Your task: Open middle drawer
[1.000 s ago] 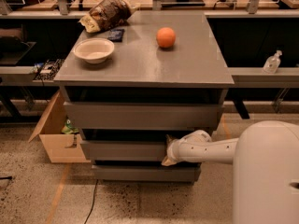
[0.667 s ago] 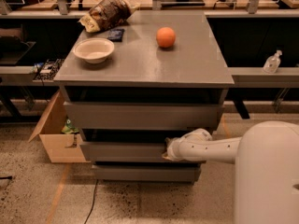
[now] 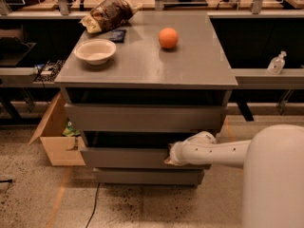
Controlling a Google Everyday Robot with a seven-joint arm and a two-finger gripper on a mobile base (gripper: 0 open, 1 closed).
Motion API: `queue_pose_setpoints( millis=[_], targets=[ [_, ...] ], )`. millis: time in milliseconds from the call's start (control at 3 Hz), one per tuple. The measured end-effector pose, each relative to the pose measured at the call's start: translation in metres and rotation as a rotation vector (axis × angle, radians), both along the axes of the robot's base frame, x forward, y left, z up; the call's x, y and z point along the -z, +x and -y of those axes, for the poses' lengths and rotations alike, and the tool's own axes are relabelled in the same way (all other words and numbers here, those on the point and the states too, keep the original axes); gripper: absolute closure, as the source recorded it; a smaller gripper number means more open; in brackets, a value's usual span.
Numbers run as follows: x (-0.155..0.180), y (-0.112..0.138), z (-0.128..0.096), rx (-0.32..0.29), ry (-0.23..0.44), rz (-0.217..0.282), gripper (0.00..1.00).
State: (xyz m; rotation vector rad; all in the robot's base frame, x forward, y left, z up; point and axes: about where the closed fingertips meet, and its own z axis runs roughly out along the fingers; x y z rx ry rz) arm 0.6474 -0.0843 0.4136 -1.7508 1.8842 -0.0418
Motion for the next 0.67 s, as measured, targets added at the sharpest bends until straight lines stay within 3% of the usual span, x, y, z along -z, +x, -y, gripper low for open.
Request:
queue_pose_setpoints(
  millis=[667],
  targets=[
    [-0.0015, -0.0002, -0.0001, 0.000, 0.000, 0.000, 1.00]
  ],
)
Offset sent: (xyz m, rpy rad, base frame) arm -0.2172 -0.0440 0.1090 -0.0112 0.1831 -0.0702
